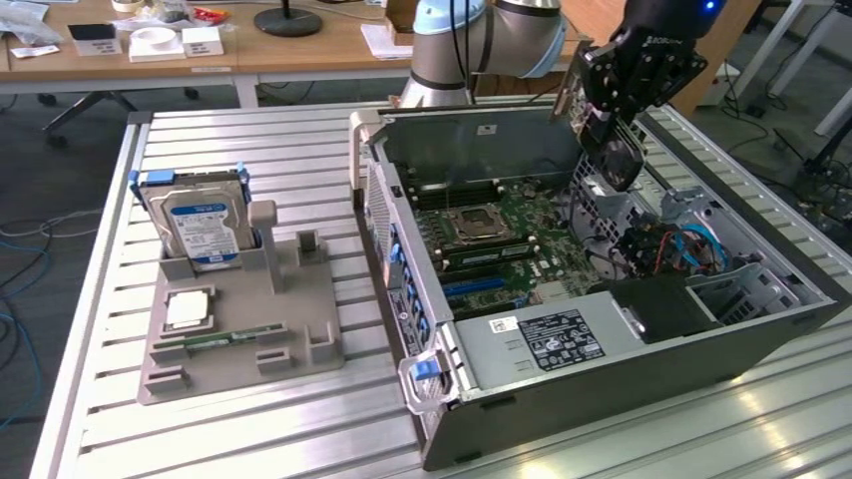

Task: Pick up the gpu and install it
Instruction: 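Pick up the gpu and move the gpu toward the slot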

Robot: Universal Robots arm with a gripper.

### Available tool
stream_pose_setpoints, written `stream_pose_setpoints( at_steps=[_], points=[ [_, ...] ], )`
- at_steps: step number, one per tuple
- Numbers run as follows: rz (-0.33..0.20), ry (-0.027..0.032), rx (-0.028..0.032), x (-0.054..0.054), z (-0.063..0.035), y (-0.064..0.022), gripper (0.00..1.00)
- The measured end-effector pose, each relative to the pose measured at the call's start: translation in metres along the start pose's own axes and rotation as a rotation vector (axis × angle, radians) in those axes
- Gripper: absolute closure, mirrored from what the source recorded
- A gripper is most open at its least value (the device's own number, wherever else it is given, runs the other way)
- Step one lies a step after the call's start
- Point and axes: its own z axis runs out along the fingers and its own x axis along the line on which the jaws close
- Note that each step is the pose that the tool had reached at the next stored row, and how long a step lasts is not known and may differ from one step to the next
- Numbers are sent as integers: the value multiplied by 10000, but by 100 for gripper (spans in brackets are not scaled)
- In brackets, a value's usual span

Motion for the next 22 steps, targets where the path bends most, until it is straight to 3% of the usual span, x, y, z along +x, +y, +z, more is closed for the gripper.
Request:
stream_pose_setpoints(
  at_steps=[13, 22],
  points=[
    [1, 0, 1, -53, 1, 3, 73],
    [1, 0, 1, -221, 5, 13, 73]
  ],
)
